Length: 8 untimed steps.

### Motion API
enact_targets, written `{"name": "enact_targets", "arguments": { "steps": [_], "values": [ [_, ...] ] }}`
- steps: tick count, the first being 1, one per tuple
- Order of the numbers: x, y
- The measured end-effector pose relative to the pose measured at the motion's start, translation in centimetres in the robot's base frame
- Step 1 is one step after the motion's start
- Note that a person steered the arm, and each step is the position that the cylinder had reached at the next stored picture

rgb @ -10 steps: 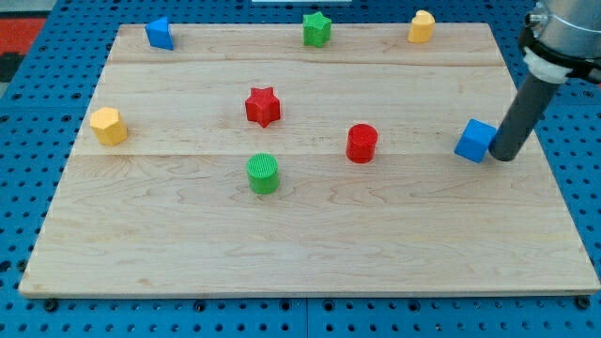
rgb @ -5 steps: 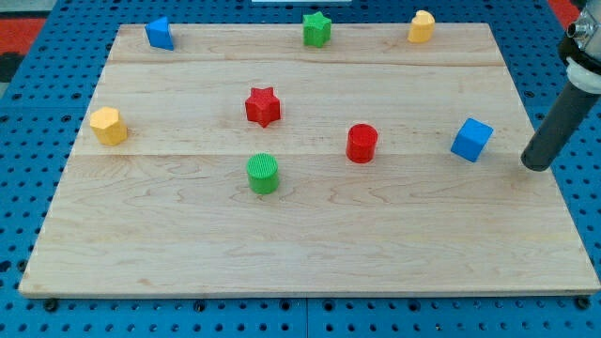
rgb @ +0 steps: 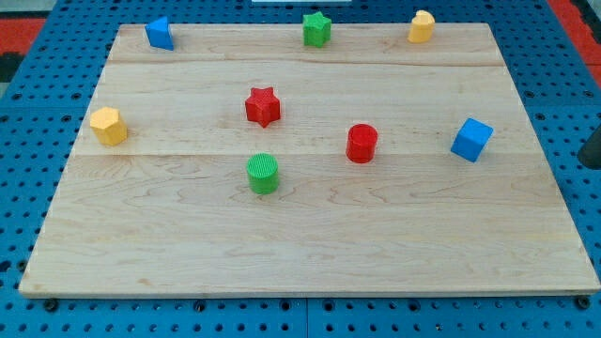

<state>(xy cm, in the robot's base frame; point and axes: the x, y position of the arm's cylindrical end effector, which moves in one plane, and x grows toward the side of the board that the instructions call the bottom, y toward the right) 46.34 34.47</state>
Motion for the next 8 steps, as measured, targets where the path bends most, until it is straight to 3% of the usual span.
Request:
{"name": "enact_targets", "arguments": {
  "steps": [5,6,7,8],
  "values": [
    [-0.2,-2.5],
    [2.3,-6.1],
    [7.2,-15.4],
    [9.1,-22.6]
  ]
}}
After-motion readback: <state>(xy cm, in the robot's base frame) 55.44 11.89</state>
